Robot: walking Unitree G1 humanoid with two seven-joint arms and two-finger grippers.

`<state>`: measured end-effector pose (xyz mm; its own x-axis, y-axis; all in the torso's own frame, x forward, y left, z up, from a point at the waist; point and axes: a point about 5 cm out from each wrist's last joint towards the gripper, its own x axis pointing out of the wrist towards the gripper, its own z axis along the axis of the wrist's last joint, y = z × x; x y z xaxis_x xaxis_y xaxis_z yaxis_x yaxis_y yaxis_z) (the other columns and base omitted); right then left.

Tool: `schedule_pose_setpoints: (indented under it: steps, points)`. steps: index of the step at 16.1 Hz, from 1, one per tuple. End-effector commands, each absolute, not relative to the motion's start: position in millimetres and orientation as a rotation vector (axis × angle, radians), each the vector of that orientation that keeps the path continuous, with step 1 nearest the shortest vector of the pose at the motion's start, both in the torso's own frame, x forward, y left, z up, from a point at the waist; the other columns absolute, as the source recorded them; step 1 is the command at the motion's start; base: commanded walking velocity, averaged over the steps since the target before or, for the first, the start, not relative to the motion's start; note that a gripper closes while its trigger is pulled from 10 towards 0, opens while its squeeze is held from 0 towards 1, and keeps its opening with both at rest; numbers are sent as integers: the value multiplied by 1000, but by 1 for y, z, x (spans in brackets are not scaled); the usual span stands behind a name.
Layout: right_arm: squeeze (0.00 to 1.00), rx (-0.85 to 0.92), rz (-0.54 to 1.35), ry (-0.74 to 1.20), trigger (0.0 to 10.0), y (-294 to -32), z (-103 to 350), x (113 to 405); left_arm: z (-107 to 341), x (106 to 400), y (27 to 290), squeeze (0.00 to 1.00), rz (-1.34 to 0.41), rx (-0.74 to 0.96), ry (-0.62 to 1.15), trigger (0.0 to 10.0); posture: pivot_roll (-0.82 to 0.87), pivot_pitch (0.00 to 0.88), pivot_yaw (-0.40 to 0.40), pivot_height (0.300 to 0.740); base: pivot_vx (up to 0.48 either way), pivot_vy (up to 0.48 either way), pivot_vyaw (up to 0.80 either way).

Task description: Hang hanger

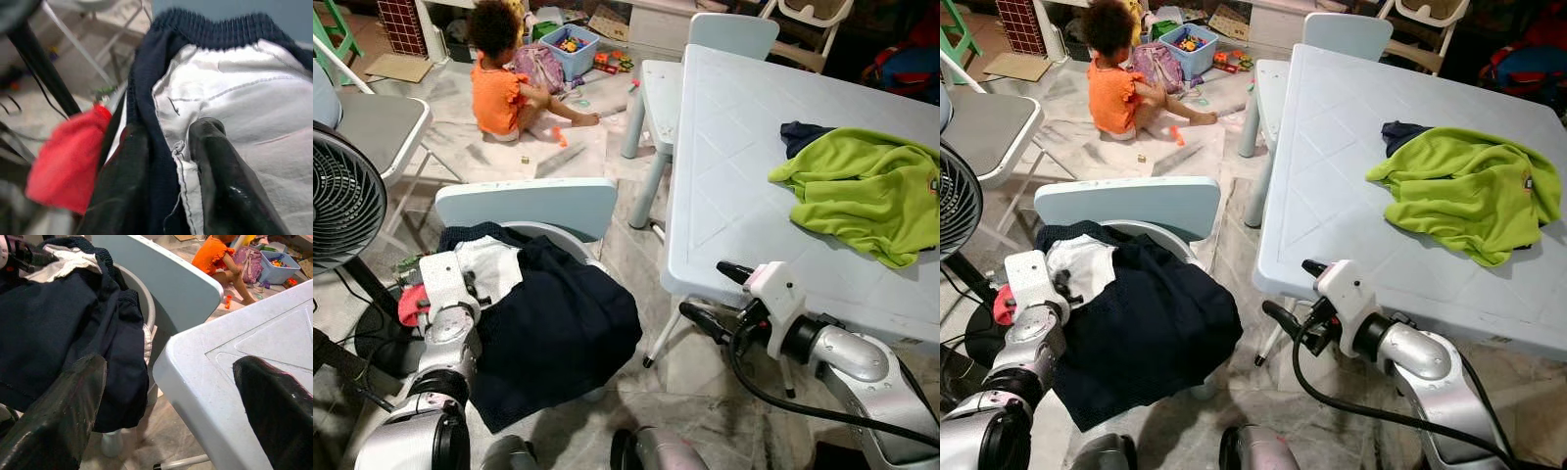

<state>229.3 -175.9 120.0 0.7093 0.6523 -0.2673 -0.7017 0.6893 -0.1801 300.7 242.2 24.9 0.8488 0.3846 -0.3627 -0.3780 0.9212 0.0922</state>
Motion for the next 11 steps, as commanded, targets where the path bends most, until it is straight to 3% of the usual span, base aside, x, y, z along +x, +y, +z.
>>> schedule_pose_setpoints:
  steps: [1,4,11]
  points:
    - [0,-293,758,189,10000,-177,119,231,24,300,239,0,393,33,383,0,-188,47,-138,740,0,0,0]
    - [0,-300,750,178,10000,-177,119,235,20,299,234,0,389,16,402,0,-186,43,-136,740,0,0,0]
    - [0,-308,731,162,10000,-178,117,241,35,291,222,0,163,383,203,0,-179,35,-136,740,0,0,0]
